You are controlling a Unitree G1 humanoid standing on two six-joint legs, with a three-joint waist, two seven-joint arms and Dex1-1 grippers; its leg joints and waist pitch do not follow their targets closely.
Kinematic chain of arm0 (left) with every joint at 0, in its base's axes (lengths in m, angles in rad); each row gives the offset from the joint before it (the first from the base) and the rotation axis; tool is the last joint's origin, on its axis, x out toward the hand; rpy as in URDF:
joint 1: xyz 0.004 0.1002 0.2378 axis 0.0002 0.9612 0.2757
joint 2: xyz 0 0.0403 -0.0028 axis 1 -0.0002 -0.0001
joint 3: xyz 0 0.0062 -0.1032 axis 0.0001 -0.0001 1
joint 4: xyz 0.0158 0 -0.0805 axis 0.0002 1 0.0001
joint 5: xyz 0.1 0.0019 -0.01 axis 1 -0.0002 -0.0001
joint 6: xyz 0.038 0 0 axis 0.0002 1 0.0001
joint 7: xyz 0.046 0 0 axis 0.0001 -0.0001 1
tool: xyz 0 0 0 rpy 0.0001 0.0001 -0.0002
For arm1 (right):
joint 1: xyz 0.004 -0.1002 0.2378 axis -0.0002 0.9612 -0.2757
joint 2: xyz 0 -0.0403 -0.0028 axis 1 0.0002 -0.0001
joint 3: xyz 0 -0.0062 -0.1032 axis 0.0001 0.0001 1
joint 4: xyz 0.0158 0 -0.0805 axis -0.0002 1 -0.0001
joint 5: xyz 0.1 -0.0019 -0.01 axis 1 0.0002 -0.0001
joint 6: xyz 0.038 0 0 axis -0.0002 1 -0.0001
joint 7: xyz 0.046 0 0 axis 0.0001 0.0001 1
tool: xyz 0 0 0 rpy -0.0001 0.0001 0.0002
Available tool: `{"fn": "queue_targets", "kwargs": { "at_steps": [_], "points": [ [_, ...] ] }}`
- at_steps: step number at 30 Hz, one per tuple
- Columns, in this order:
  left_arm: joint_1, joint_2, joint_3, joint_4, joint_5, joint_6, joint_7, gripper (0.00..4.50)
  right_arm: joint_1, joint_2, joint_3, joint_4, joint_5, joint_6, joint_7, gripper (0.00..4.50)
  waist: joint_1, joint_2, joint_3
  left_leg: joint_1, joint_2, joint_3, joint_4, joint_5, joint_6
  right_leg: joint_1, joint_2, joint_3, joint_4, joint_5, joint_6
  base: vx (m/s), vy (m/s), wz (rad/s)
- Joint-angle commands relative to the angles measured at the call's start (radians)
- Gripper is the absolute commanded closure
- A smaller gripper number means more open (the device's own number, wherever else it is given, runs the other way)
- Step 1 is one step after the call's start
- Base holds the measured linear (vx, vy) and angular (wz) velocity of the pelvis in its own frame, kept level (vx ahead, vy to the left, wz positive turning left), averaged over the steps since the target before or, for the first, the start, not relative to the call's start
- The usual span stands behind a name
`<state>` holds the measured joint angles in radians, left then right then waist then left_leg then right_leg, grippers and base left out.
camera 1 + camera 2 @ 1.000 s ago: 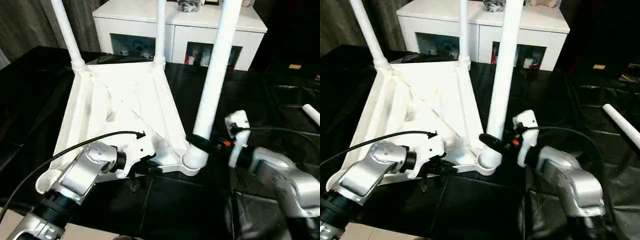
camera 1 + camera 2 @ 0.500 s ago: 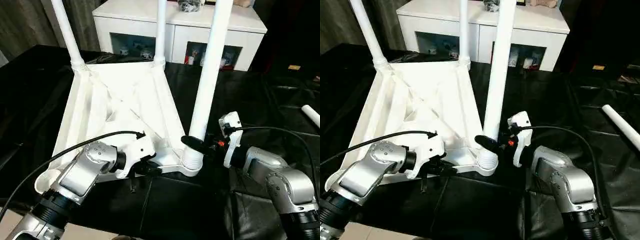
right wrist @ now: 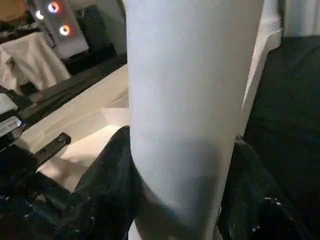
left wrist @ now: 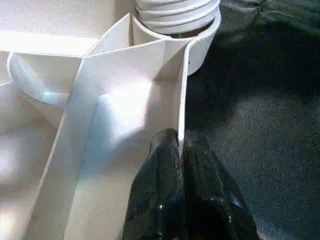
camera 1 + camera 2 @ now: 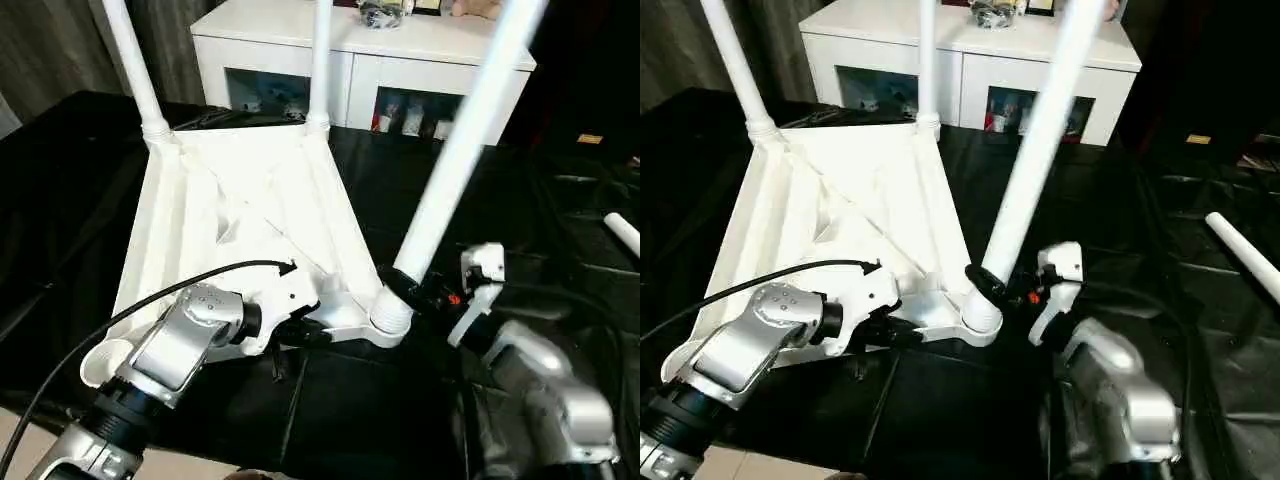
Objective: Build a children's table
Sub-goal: Insert table leg to table base
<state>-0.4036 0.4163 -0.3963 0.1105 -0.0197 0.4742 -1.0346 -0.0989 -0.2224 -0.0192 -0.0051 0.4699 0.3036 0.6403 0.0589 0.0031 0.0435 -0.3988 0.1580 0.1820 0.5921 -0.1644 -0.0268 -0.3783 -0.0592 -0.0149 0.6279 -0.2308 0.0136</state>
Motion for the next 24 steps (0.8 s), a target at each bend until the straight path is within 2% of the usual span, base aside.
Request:
{"fn": "queue_targets", "kwargs": {
  "at_steps": [1,2,3,5,11,13,15,16,17,18,22,23,24],
  "points": [
    [-0.022,-0.009,0.052,0.011,-0.025,-0.002,0.037,4.50,0.036,-0.004,-0.015,0.059,-0.064,-0.049,-0.030,2.64,0.004,-0.004,-0.049,0.031,0.070,-0.031,-0.082,-0.281,-0.003,0.018,-0.083,0.036,-0.086,-0.171,-0.208,0.000,0.000,0.00],
    [-0.023,-0.010,0.053,0.013,-0.024,-0.003,0.040,4.50,0.045,0.001,-0.014,0.065,-0.083,-0.090,-0.033,2.64,0.004,-0.004,-0.050,0.031,0.071,-0.030,-0.081,-0.288,-0.004,0.017,-0.084,0.036,-0.087,-0.175,-0.205,0.000,0.000,0.00],
    [-0.025,-0.011,0.055,0.016,-0.024,-0.005,0.041,4.50,0.061,0.000,0.003,0.077,-0.130,-0.181,-0.040,2.64,0.002,-0.001,-0.049,0.029,0.071,-0.030,-0.081,-0.294,-0.010,0.015,-0.084,0.036,-0.089,-0.179,-0.202,0.000,0.000,0.00],
    [-0.027,-0.012,0.057,0.020,-0.023,-0.007,0.045,4.50,0.072,-0.001,0.016,0.084,-0.154,-0.240,-0.045,2.65,0.001,-0.003,-0.049,0.029,0.070,-0.031,-0.082,-0.295,-0.005,0.017,-0.083,0.036,-0.089,-0.181,-0.199,0.000,0.000,0.00],
    [-0.037,-0.014,0.061,0.033,-0.022,-0.012,0.053,4.50,0.075,-0.005,0.034,0.099,-0.209,-0.323,-0.045,2.65,0.000,-0.005,-0.048,0.028,0.069,-0.031,-0.082,-0.297,0.013,0.017,-0.081,0.037,-0.090,-0.187,-0.201,0.000,0.000,0.00],
    [-0.037,-0.013,0.060,0.032,-0.022,-0.012,0.054,4.50,0.072,-0.009,0.040,0.100,-0.211,-0.315,-0.037,2.65,-0.002,-0.004,-0.046,0.029,0.069,-0.032,-0.083,-0.309,0.013,0.016,-0.080,0.036,-0.092,-0.202,-0.202,0.000,0.000,0.00],
    [-0.037,-0.013,0.060,0.031,-0.023,-0.012,0.055,4.50,0.065,-0.032,0.073,0.111,-0.233,-0.303,-0.021,2.65,-0.001,-0.003,-0.046,0.030,0.070,-0.032,-0.084,-0.316,0.010,0.014,-0.079,0.036,-0.092,-0.211,-0.200,0.000,0.000,0.00],
    [-0.036,-0.012,0.060,0.032,-0.022,-0.012,0.053,4.50,0.057,-0.058,0.108,0.112,-0.240,-0.238,0.000,2.65,-0.002,-0.007,-0.046,0.029,0.069,-0.032,-0.084,-0.309,0.012,0.017,-0.079,0.036,-0.091,-0.205,-0.200,0.000,0.000,0.00],
    [-0.036,-0.012,0.060,0.032,-0.022,-0.012,0.053,4.50,0.057,-0.058,0.108,0.112,-0.240,-0.238,0.000,2.65,-0.002,-0.006,-0.046,0.029,0.069,-0.032,-0.083,-0.302,0.015,0.018,-0.079,0.036,-0.091,-0.202,-0.201,0.000,0.000,0.00],
    [-0.035,-0.009,0.058,0.029,-0.023,-0.010,0.050,4.50,0.050,-0.074,0.130,0.098,-0.215,-0.162,0.038,2.65,-0.002,-0.007,-0.045,0.030,0.068,-0.031,-0.082,-0.304,0.021,0.018,-0.080,0.037,-0.093,-0.204,-0.202,0.000,0.000,0.00],
    [-0.034,-0.003,0.052,0.025,-0.027,-0.011,0.037,4.50,0.014,-0.102,0.138,0.085,-0.162,-0.017,0.084,2.65,-0.001,-0.009,-0.047,0.027,0.069,-0.032,-0.081,-0.280,0.029,0.022,-0.081,0.036,-0.089,-0.190,-0.205,0.000,0.000,0.00],
    [-0.034,-0.003,0.052,0.025,-0.027,-0.012,0.036,4.50,0.012,-0.104,0.138,0.085,-0.161,-0.013,0.086,2.65,-0.002,-0.009,-0.046,0.027,0.069,-0.032,-0.081,-0.276,0.028,0.022,-0.081,0.035,-0.090,-0.189,-0.206,0.000,0.000,0.00],
    [-0.036,-0.001,0.051,0.024,-0.030,-0.012,0.030,4.50,-0.014,-0.110,0.130,0.097,-0.141,0.028,0.093,2.65,-0.002,-0.008,-0.045,0.029,0.070,-0.031,-0.081,-0.284,0.025,0.019,-0.081,0.035,-0.091,-0.197,-0.206,0.000,0.000,0.00]
  ]
}}
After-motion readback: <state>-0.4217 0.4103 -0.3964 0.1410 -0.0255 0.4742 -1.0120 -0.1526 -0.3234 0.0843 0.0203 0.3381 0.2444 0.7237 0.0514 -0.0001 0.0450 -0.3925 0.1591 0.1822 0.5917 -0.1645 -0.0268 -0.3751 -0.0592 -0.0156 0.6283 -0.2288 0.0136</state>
